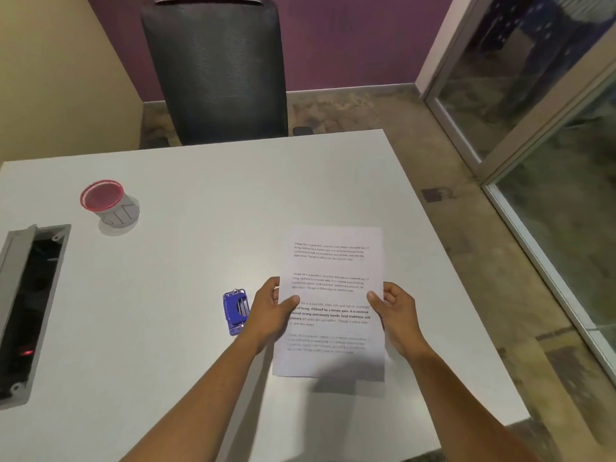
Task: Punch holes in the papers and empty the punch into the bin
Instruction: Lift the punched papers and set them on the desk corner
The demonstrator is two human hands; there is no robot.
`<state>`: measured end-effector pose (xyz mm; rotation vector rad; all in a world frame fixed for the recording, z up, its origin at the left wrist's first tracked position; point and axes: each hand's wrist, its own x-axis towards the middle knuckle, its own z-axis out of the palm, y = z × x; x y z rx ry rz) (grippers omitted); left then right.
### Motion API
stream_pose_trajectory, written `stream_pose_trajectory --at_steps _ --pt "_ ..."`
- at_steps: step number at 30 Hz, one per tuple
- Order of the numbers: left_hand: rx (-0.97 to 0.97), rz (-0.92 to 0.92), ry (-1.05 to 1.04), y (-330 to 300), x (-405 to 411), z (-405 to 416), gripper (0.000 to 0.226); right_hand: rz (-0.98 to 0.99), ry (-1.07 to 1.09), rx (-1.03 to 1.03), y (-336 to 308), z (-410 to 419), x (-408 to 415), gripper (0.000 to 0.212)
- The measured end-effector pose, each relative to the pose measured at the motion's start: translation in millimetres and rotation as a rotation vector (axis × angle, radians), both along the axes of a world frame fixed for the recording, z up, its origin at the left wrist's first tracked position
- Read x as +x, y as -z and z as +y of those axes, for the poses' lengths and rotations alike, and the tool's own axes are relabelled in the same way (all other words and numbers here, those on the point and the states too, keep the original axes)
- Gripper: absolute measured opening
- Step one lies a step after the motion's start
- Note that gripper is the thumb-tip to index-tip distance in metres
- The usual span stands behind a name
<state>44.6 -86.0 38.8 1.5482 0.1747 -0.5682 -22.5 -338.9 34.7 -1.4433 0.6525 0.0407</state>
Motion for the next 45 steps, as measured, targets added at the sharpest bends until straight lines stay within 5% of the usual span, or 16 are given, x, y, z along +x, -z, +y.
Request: stream_pose_trajectory --at_steps 10,26,45 --pt "0.082 0.004 -0.121 6.9 29.2 -80.7 0.028 0.097 -0.176 -0.028 7.2 -85.0 23.1 0.042" --pt "0.278 -0.053 -0.128 36.9 171.5 -217.5 0.033 0.030 -0.092 -0.172 35.8 -217.5 178.1 0.025" --pt "0.557 -0.297 -0.070 91.5 358.7 -287.5 0.051 0.003 -0.034 -0.369 93.4 -272.0 379.5 0.020"
